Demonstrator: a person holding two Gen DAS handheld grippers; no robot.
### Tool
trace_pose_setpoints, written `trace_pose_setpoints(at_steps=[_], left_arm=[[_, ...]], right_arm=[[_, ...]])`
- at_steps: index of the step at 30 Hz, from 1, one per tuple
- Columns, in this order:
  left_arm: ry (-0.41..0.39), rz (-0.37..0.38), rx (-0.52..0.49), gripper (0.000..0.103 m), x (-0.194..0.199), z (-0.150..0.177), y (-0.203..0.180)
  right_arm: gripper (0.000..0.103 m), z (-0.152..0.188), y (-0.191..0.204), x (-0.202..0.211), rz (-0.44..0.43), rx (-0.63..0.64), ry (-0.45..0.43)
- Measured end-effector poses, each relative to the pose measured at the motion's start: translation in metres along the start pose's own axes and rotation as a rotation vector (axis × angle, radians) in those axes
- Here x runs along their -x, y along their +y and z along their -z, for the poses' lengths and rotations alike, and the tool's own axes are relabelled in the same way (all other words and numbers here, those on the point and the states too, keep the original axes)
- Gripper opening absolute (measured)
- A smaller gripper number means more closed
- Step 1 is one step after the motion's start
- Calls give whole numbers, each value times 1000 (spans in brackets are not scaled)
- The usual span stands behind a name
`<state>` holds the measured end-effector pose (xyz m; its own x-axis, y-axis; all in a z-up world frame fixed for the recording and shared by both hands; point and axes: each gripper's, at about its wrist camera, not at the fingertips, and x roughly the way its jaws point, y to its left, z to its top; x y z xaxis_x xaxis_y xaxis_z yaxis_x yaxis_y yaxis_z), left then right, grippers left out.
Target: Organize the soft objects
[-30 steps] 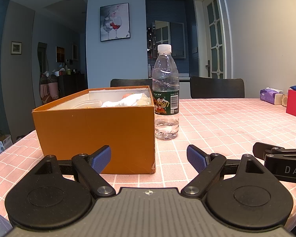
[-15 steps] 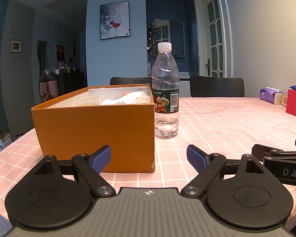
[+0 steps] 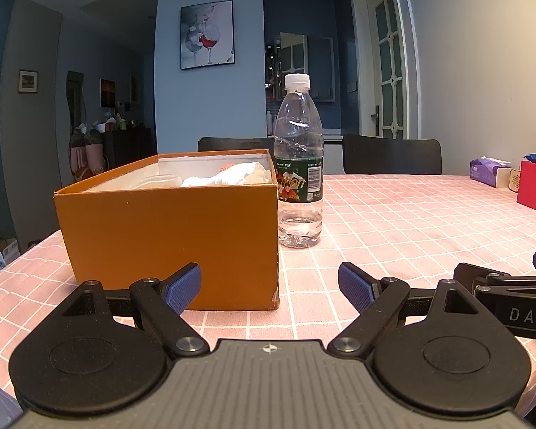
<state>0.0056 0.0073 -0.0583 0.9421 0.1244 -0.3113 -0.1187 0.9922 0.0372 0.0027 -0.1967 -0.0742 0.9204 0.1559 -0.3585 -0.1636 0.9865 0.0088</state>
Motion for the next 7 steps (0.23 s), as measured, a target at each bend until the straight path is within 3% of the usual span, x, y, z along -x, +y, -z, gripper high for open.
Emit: trace_pose_setpoints(at_steps=[7], left_arm=[[6,3,-1,101,-2,1,0]], right_arm=[[100,1,2,-3,2,4,10]])
